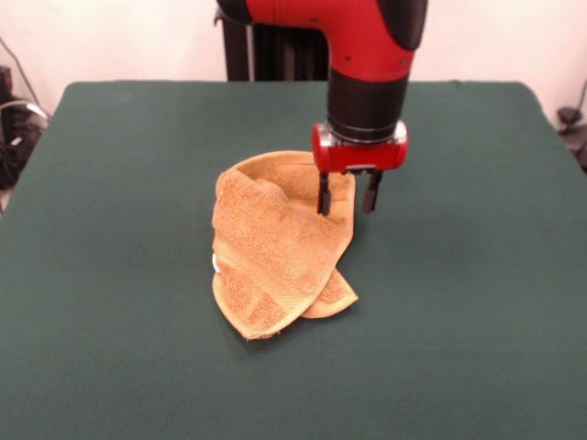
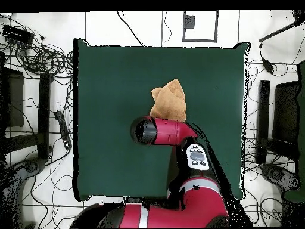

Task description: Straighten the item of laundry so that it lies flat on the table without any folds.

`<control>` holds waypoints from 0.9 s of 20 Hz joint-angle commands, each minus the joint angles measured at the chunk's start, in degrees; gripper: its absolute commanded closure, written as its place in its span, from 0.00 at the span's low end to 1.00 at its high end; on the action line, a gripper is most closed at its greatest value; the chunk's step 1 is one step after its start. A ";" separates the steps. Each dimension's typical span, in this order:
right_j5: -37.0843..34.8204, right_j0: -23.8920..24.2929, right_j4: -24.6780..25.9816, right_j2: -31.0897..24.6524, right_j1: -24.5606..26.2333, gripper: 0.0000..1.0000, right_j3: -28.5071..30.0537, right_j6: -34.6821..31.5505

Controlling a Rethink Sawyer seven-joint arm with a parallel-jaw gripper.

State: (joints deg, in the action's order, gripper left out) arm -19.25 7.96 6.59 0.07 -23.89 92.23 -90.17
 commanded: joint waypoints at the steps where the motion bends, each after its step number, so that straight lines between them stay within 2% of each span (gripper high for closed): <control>1: 2.76 -0.22 1.92 -6.11 3.33 0.00 -2.52 -4.17; 11: 1.78 -0.89 1.73 -5.60 2.20 0.00 -2.08 -4.59; 18: 2.64 -1.14 2.04 -5.29 4.20 0.00 -3.86 -4.44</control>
State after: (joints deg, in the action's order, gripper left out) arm -19.27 8.28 6.57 0.07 -22.54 91.61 -90.17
